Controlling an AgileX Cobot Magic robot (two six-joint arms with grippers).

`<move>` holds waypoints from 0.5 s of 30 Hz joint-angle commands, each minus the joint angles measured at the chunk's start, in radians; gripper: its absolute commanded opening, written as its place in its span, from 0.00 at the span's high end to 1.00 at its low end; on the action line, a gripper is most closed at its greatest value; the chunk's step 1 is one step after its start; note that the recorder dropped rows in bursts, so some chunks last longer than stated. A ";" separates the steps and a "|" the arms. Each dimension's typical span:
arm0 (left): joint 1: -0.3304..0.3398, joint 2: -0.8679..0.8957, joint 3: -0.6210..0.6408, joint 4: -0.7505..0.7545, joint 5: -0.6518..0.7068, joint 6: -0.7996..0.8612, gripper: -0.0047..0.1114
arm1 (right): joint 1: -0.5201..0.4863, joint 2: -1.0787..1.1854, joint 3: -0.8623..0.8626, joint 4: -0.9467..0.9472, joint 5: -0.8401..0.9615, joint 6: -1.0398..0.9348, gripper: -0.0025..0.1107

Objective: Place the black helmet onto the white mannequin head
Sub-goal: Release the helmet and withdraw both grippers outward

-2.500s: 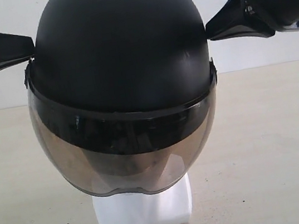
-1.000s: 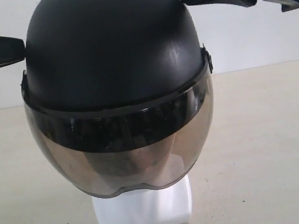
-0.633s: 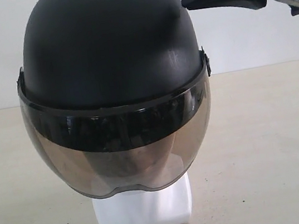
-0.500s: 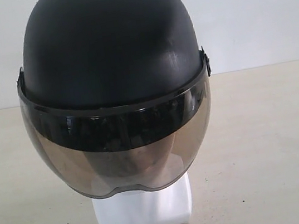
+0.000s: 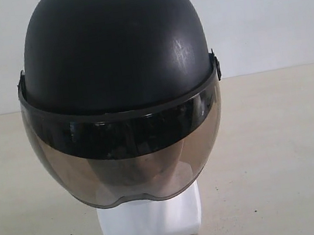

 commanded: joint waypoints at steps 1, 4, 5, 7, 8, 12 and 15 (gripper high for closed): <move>0.004 -0.035 0.048 -0.009 -0.004 -0.009 0.92 | 0.002 -0.067 0.003 -0.011 0.036 -0.009 0.98; 0.004 -0.034 0.054 -0.009 -0.004 -0.009 0.92 | 0.002 -0.098 0.003 -0.003 0.036 -0.009 0.98; 0.004 -0.034 0.054 -0.009 -0.004 -0.009 0.92 | 0.002 -0.104 0.003 0.002 0.036 -0.009 0.98; 0.004 -0.034 0.054 -0.009 -0.004 -0.009 0.92 | 0.002 -0.112 0.003 0.002 0.036 -0.009 0.98; 0.004 -0.034 0.054 -0.009 -0.004 -0.009 0.92 | 0.002 -0.116 0.003 0.002 0.036 -0.009 0.98; 0.004 -0.034 0.054 -0.009 -0.004 -0.009 0.92 | 0.002 -0.116 0.003 0.002 0.036 -0.009 0.98; 0.001 -0.034 0.054 -0.009 -0.004 -0.009 0.92 | 0.002 -0.116 0.003 0.002 0.036 -0.009 0.98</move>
